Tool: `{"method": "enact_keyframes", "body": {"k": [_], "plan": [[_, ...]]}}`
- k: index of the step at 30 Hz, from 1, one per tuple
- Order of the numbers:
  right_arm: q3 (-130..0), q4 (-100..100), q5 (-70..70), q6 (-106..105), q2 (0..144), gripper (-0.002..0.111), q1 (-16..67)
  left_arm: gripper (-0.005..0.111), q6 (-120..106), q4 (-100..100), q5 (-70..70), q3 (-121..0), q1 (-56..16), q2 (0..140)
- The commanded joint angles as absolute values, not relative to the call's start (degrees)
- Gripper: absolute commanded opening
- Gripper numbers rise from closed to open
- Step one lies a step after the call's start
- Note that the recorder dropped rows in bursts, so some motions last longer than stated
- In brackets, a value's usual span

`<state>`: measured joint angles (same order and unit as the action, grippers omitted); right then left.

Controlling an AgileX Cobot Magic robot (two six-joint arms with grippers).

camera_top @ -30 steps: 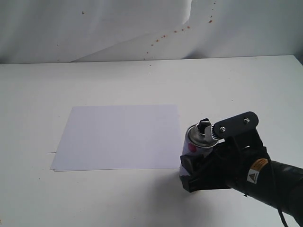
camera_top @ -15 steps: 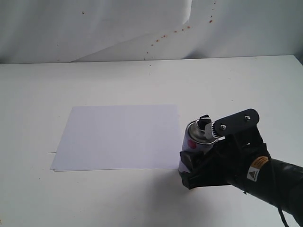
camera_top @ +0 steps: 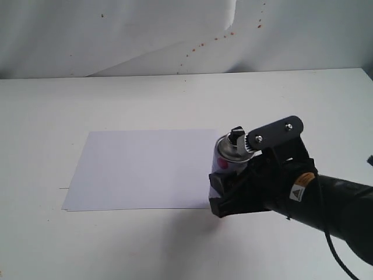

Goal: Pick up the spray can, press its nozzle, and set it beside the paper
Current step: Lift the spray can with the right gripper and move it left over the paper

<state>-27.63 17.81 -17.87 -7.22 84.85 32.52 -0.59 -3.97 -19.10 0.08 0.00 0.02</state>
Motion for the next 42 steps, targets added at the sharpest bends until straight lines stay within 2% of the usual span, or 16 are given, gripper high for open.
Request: {"method": "enact_keyframes", "body": {"k": [1,7,14,18,24,42], "plan": [[-33.12,17.6,-15.69,-11.49,84.4,0.0,32.61,0.0,-0.54,-5.74,-14.69,0.0,0.0,0.0],[-38.39,24.07,-12.01,-22.41,84.4,0.0,32.61,0.0,0.0,-4.44,1.14,0.0,0.0,0.0],[-40.12,41.87,-10.63,-42.07,84.4,0.0,32.61,0.0,3.14,-2.84,5.19,0.0,0.0,0.0],[-40.12,50.59,-11.99,-52.26,84.4,0.0,32.61,0.0,8.98,0.0,3.91,0.0,0.0,0.0],[-40.12,55.31,-11.42,-55.34,84.4,0.0,32.5,0.0,9.16,2.67,-2.71,0.0,0.0,0.0],[-40.12,64.73,-15.0,-69.03,84.4,0.0,32.5,0.0,8.7,3.7,-7.36,0.0,0.0,0.0]]}}
